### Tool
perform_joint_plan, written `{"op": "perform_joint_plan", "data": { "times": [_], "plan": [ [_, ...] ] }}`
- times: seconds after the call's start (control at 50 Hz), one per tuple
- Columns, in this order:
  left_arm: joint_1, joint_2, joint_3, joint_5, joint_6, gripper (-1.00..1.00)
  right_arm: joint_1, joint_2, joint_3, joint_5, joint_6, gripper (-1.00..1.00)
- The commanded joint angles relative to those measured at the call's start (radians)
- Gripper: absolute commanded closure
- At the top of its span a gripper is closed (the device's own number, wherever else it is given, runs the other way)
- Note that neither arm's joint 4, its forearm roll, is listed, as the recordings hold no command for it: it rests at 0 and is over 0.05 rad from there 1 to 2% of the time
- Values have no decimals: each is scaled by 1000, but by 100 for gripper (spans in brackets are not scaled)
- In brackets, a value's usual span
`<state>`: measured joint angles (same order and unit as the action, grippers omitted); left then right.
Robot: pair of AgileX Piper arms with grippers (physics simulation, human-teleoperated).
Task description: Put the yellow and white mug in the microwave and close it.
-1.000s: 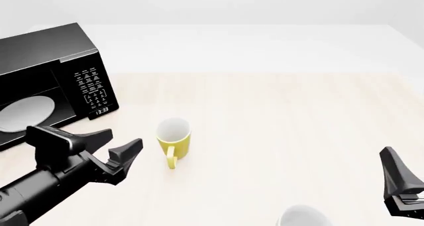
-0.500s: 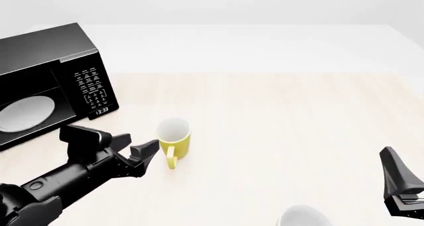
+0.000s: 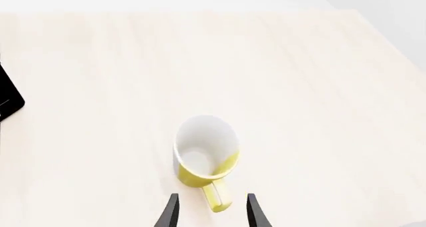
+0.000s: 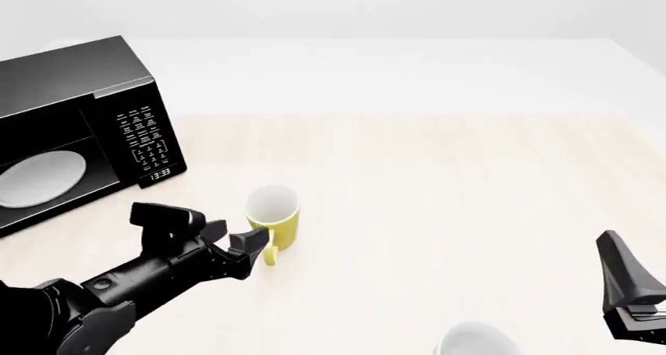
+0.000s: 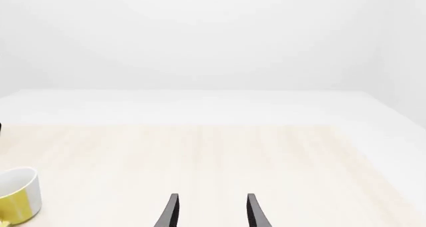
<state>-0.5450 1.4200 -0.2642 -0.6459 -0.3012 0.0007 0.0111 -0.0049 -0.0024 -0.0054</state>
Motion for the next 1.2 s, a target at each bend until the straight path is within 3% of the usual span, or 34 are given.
{"op": "perform_joint_plan", "data": {
  "times": [0.02, 0.54, 0.88, 0.9, 1.2],
  "plan": [
    [-18, 85, -22, -43, -29, -100, 0, -1, 1, 0, 1, -100],
    [-33, 320, -59, -145, -93, -100, 0, -1, 1, 0, 1, -100],
    [-59, 387, -71, -171, -124, -100, 0, -2, 1, 0, 1, -100],
    [-60, 391, -71, -173, -127, 100, 0, -2, 1, 0, 1, -100],
    [-50, 279, -33, -161, -112, 100, 0, -2, 1, 0, 1, -100]
  ]
}}
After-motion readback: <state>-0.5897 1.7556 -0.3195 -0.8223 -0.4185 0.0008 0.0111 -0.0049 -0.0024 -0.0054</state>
